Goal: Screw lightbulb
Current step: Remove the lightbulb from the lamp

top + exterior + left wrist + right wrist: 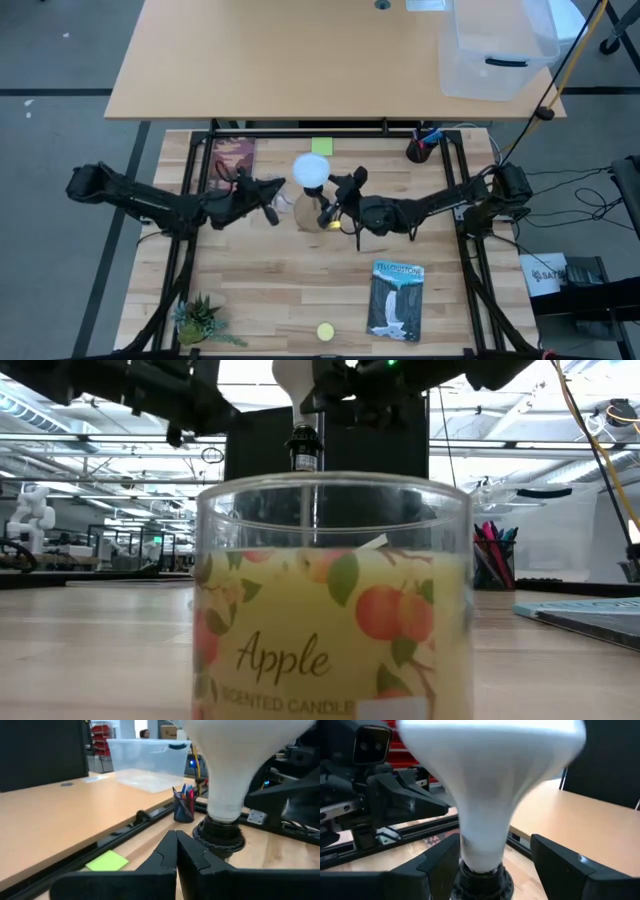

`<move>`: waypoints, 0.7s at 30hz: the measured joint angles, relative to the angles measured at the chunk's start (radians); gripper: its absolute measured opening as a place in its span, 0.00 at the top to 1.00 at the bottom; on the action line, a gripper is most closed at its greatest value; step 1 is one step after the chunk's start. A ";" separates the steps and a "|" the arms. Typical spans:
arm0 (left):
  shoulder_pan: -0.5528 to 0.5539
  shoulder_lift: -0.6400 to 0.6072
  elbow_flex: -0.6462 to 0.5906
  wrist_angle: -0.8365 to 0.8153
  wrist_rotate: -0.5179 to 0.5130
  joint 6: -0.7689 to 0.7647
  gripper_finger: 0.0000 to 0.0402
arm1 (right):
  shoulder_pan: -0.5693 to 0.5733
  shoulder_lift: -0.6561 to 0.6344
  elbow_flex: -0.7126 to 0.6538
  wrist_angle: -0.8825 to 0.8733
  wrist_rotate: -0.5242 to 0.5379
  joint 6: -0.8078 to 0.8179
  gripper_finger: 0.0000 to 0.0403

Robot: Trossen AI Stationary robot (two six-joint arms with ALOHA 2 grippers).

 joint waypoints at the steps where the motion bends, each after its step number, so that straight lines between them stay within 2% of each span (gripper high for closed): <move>1: 0.017 0.008 0.000 0.001 0.023 -0.005 1.00 | -0.005 0.000 0.000 -0.007 -0.006 0.008 0.42; 9: 0.102 0.058 0.000 0.057 0.131 -0.022 1.00 | -0.036 0.024 0.000 0.021 -0.102 0.006 0.42; 15: 0.142 0.065 0.000 0.162 0.267 -0.003 1.00 | -0.042 0.033 0.000 0.074 -0.108 -0.076 0.42; 21: 0.143 0.065 0.000 0.175 0.274 -0.009 1.00 | -0.048 0.033 0.000 0.151 -0.118 -0.173 0.42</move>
